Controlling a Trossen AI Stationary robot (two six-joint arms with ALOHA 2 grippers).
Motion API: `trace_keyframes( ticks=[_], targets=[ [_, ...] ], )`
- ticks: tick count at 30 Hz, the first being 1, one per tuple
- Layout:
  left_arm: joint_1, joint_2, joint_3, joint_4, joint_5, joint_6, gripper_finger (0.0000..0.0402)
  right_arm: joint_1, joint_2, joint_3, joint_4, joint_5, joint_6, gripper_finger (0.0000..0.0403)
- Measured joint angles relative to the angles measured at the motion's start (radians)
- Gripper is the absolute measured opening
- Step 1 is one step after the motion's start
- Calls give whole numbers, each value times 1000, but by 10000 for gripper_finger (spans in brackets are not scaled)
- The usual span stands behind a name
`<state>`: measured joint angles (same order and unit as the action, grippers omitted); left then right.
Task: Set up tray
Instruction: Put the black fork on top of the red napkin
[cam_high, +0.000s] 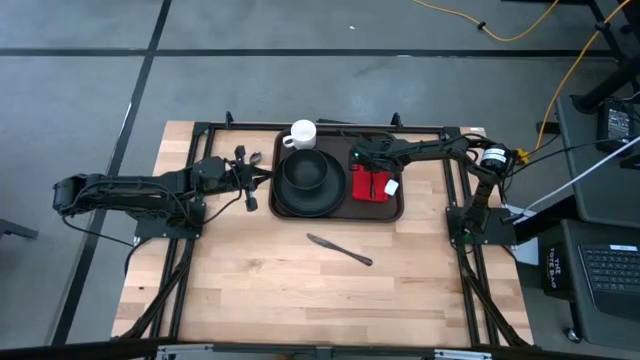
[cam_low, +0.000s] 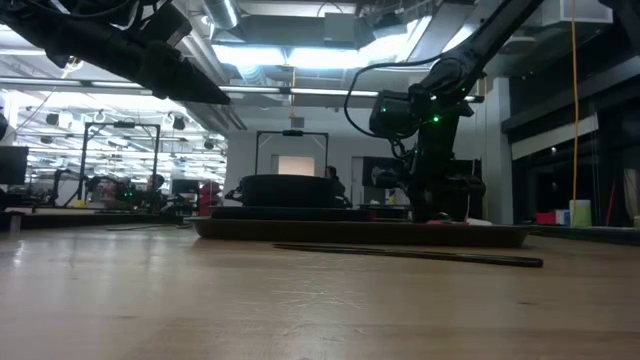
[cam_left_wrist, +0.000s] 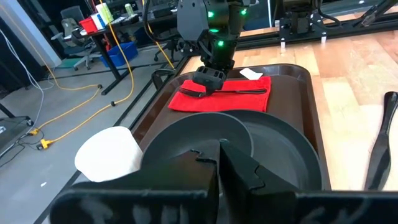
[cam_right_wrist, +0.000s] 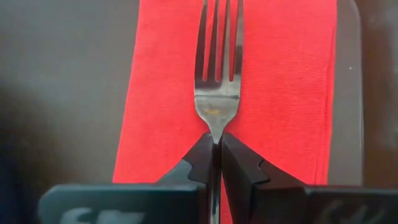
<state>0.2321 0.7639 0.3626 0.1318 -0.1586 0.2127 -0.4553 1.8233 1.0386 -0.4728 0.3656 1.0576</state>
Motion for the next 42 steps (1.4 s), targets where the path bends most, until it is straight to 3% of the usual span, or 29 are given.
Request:
trace_keyframes(
  ticks=[35,42],
  targets=[
    [0,0,0,-1,0,0,3,0,0,0,1,7,6,34],
    [0,0,0,-1,0,-8,1,0,-1,0,1,10,5,79]
  ],
)
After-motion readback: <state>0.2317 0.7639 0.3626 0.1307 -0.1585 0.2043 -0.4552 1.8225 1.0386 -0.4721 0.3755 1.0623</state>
